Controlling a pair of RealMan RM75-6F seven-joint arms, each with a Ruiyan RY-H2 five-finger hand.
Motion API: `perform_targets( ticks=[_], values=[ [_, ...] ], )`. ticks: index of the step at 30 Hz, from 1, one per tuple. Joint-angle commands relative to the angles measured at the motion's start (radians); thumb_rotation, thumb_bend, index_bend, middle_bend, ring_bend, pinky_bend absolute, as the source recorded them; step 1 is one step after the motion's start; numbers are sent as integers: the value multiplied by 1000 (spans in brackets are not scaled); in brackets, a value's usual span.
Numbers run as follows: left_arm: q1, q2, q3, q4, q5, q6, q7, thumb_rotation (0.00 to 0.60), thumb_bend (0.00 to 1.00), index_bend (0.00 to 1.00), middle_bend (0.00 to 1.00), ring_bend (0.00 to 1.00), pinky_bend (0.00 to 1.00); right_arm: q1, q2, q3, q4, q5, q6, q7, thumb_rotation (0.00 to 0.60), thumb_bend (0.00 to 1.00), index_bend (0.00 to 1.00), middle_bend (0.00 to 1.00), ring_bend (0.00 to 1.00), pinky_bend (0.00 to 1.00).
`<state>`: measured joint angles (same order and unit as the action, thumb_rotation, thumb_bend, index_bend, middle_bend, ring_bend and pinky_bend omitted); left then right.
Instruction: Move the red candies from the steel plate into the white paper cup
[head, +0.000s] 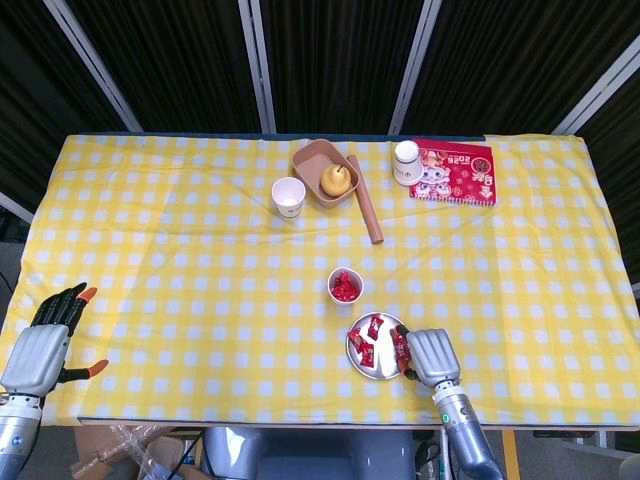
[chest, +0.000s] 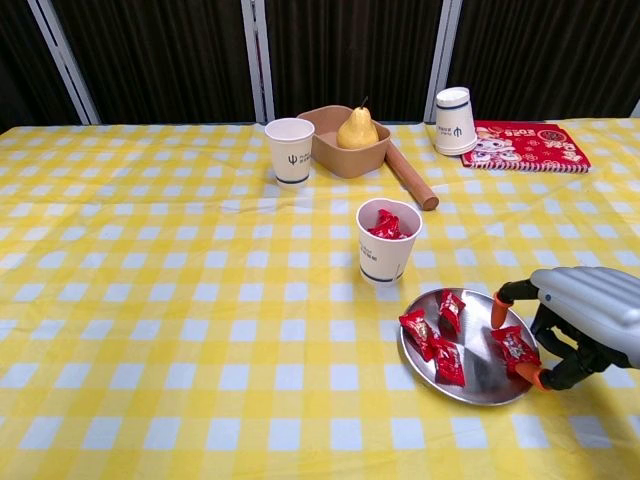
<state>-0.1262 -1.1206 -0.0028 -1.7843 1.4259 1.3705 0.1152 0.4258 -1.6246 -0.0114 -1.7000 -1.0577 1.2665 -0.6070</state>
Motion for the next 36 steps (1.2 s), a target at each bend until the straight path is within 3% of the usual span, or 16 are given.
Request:
perform_targets(
  ticks=[1,10,15,25,36],
  values=[
    [0,0,0,0,0,0,0,600,0,0,0,0,0,-3,0,3,4,2,-5,0,600,388,389,872,968,1000],
    [0,0,0,0,2,1,-1,600,0,0,0,0,0,-11,-1,11,11,4,-20,6,600,390,476,872,967,1000],
    [1,0,0,0,5,2,-2,600,0,0,0,0,0,-16,1,15,10,-2,-24,13,600,456,509,872,967,1000],
    [1,1,0,0,6,2,-3,600,0,0,0,0,0,-22,8,26,-4,-27,-26,32,600,482,513,872,968,1000],
    [0,2,-1,-1,3,-1,-6,600,0,0,0,0,0,8,68,105,-125,-58,-13,33,600,482,514,872,968,1000]
  ],
)
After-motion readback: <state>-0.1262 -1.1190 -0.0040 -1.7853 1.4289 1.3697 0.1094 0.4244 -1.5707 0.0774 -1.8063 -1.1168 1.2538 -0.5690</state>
